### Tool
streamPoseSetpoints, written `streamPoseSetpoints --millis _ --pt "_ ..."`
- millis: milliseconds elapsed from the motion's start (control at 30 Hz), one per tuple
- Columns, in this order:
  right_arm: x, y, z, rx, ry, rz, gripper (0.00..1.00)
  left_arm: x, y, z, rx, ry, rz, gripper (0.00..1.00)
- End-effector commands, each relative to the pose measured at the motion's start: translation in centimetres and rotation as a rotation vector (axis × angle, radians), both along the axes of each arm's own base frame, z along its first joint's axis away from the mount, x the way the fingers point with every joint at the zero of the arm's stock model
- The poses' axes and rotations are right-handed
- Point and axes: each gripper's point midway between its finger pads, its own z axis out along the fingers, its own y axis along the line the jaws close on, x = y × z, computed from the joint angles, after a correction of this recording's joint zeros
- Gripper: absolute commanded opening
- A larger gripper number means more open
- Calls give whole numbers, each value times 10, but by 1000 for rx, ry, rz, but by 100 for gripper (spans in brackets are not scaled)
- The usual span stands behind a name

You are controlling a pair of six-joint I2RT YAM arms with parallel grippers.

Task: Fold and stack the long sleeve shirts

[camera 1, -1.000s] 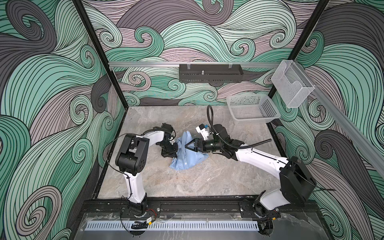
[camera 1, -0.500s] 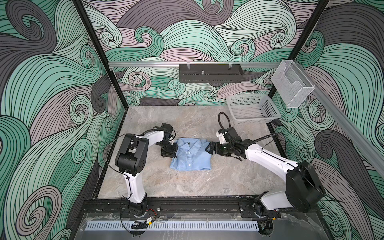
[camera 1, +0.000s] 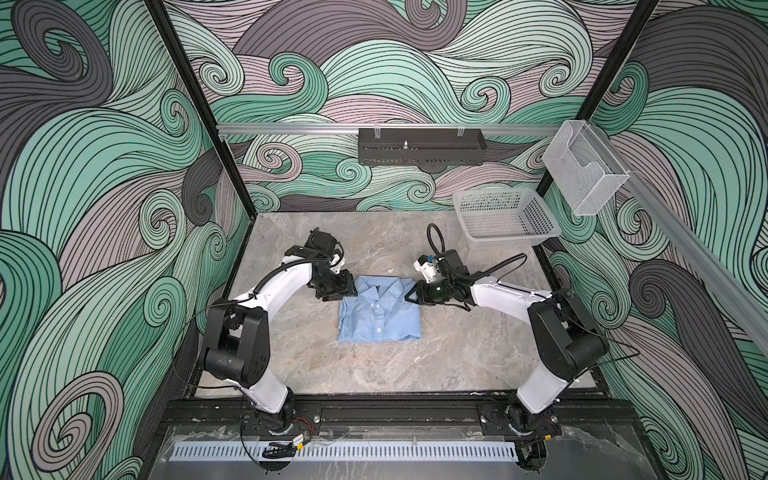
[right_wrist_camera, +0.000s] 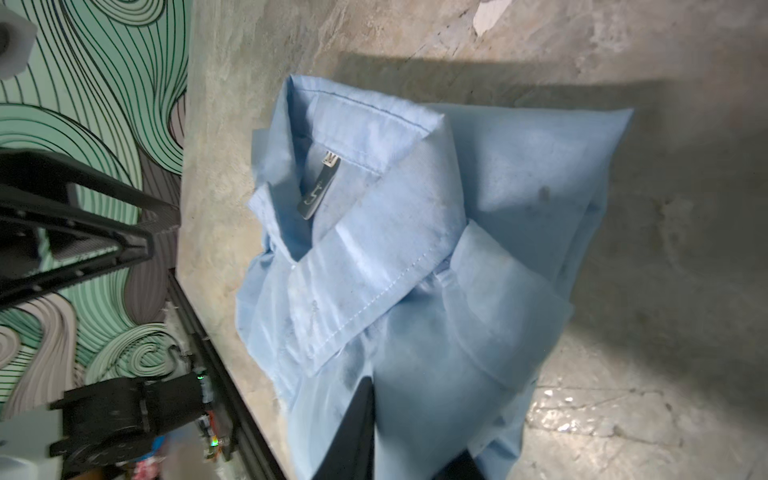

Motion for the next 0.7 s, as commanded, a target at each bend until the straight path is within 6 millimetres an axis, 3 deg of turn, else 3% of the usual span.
streamPoseSetpoints --millis 0,100,133,200,300,367,533,600,667 --pt "5 9 26 -38 -119 76 15 5 -3 -3 -23 24 -1 55" --pt "7 10 24 -82 -123 94 17 18 2 -12 24 18 17 55" --pt "9 8 20 -103 -113 91 22 20 5 -18 55 30 24 55" --pt "11 2 11 -150 -97 76 48 24 12 -27 104 53 36 54" --pt "16 -5 6 -179 -89 46 55 30 20 -39 163 66 52 53" --pt "20 -9 4 -182 -82 26 51 32 25 -45 199 78 59 53" --pt "34 -9 -4 -196 -72 15 24 37 32 -64 262 124 58 50" --pt "37 -6 -5 -197 -72 19 16 40 30 -69 253 126 60 45" --pt "39 -4 -2 -186 -85 25 8 44 28 -72 248 127 63 33"
